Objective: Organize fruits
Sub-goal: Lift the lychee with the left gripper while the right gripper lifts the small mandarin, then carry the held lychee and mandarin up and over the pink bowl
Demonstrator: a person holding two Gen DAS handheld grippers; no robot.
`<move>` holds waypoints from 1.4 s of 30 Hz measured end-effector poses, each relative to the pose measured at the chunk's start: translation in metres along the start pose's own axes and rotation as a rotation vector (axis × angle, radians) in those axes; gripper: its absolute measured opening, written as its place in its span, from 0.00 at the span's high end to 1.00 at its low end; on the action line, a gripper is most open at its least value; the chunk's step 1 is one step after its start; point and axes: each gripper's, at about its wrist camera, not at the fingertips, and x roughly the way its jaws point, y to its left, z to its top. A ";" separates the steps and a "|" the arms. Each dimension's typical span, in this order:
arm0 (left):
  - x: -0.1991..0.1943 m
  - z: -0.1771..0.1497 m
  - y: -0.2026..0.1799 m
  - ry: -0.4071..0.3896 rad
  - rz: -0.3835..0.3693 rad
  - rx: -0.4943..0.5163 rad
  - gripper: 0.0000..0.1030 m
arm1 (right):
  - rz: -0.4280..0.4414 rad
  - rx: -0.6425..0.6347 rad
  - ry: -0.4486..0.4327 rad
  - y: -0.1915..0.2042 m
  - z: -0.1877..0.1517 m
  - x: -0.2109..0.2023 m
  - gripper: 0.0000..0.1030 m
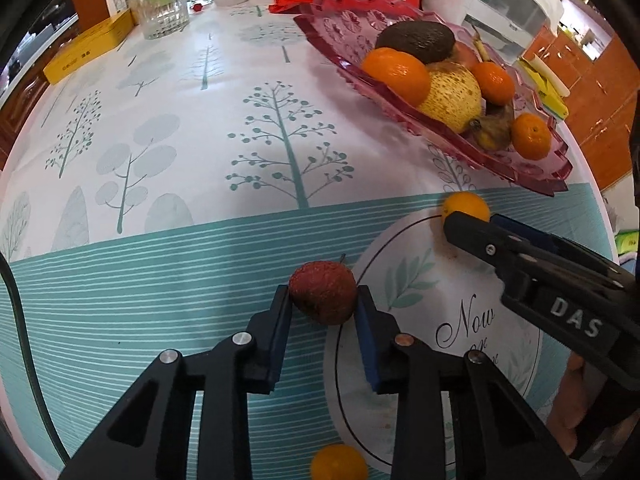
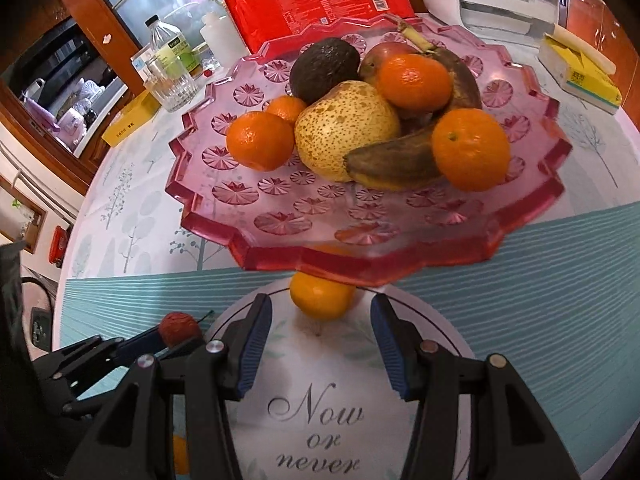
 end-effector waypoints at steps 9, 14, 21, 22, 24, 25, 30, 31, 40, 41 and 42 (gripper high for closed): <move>0.002 -0.001 0.002 -0.002 -0.006 -0.013 0.71 | -0.049 -0.035 -0.012 0.007 0.002 0.012 0.65; 0.001 -0.002 0.005 0.003 0.002 -0.014 0.71 | -0.042 -0.033 -0.012 0.006 0.001 0.012 0.66; -0.008 -0.001 -0.003 0.007 0.014 -0.020 0.71 | -0.024 -0.051 -0.019 0.008 -0.010 -0.001 0.66; -0.011 -0.002 -0.003 0.004 0.015 -0.018 0.71 | -0.021 -0.055 -0.022 0.010 -0.012 -0.004 0.66; -0.019 -0.002 -0.008 -0.008 0.018 -0.008 0.71 | -0.018 -0.062 -0.028 0.010 -0.015 -0.011 0.66; -0.022 -0.002 -0.010 -0.012 0.020 -0.005 0.71 | -0.018 -0.065 -0.031 0.011 -0.017 -0.014 0.66; -0.042 -0.003 -0.023 -0.033 0.023 0.020 0.71 | -0.018 -0.077 -0.067 0.016 -0.022 -0.037 0.66; -0.045 -0.005 -0.024 -0.037 0.024 0.024 0.71 | -0.019 -0.080 -0.074 0.016 -0.022 -0.041 0.66; -0.092 0.006 -0.047 -0.109 0.019 0.066 0.71 | -0.052 -0.090 -0.177 0.008 -0.025 -0.101 0.66; -0.100 0.010 -0.050 -0.124 0.012 0.069 0.71 | -0.052 -0.090 -0.185 0.007 -0.023 -0.106 0.66; -0.105 0.013 -0.052 -0.136 0.009 0.072 0.71 | -0.051 -0.088 -0.196 0.005 -0.021 -0.115 0.66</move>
